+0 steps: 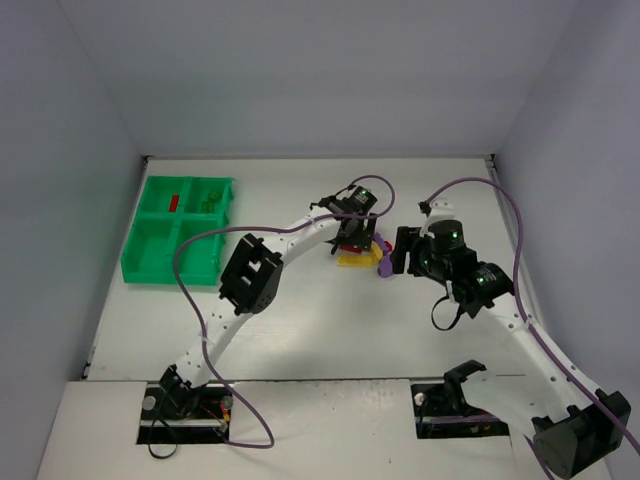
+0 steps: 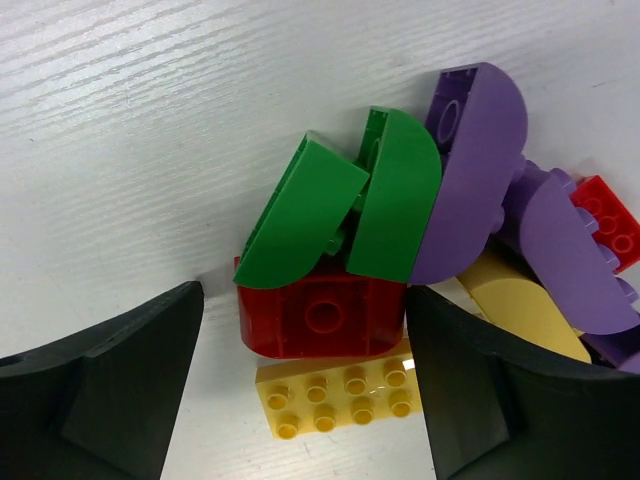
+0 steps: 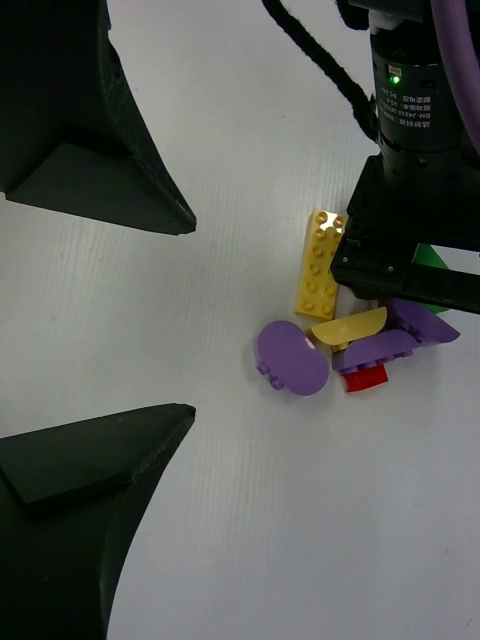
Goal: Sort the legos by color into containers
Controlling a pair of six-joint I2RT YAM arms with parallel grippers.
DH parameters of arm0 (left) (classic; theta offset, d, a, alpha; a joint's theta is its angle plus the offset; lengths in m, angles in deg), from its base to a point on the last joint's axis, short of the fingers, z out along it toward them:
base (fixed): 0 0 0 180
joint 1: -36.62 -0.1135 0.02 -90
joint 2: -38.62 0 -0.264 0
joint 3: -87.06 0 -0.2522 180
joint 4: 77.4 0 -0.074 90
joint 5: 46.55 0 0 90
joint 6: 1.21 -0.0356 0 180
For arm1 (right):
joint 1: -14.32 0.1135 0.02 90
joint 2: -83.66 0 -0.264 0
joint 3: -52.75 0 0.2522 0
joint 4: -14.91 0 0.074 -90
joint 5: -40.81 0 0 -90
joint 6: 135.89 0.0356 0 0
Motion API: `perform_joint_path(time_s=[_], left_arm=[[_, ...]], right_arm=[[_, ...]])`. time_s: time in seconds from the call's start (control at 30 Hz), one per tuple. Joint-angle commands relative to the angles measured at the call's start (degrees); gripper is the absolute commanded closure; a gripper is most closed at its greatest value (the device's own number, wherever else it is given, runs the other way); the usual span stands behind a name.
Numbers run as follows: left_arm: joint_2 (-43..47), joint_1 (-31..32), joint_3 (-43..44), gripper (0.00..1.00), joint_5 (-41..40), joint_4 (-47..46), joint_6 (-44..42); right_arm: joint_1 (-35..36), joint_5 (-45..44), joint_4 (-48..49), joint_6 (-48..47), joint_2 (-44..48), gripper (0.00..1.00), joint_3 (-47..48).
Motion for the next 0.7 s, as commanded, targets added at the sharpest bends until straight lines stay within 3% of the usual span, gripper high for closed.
perform_joint_path(time_s=[0.0, 0.07, 0.13, 0.2, 0.23, 0.33, 0.5, 0.67], left_arm=[[1.42, 0.57, 2.39, 0.25, -3.33, 0.27, 0.55], [1.24, 0.66, 2.13, 0.28, -2.63, 0.09, 0.64], [1.77, 0.66, 1.69, 0.48, -2.27, -0.08, 0.72], [2.56, 0.66, 0.73, 0.56, -2.27, 0.09, 0.81], [3.08, 0.66, 0.29, 0.72, -2.36, 0.44, 0.81], [6.16, 0.14, -1.47, 0.89, -5.52, 3.08, 0.90], [15.99, -2.76, -6.30, 0.89, -8.77, 3.70, -0.68], [24.61, -10.40, -7.80, 0.89, -9.39, 5.10, -4.01]], right_arm=[[-0.56, -0.92, 1.15, 0.10, 1.00, 0.34, 1.32], [-0.65, -1.01, 1.15, 0.19, 1.09, 0.34, 1.41], [-0.56, -1.01, 1.06, 0.19, 1.35, 0.34, 1.41], [-0.65, -1.18, 1.06, 0.19, 1.79, 0.34, 1.41], [-0.56, -1.27, 1.06, 0.19, 1.88, 0.34, 1.32], [-0.56, -1.53, 0.97, 0.36, 2.40, 0.34, 0.97], [-0.56, -1.36, 0.97, 0.80, 2.58, 0.34, 0.79], [-0.56, -0.92, 0.97, 0.71, 2.40, 0.34, 2.29]])
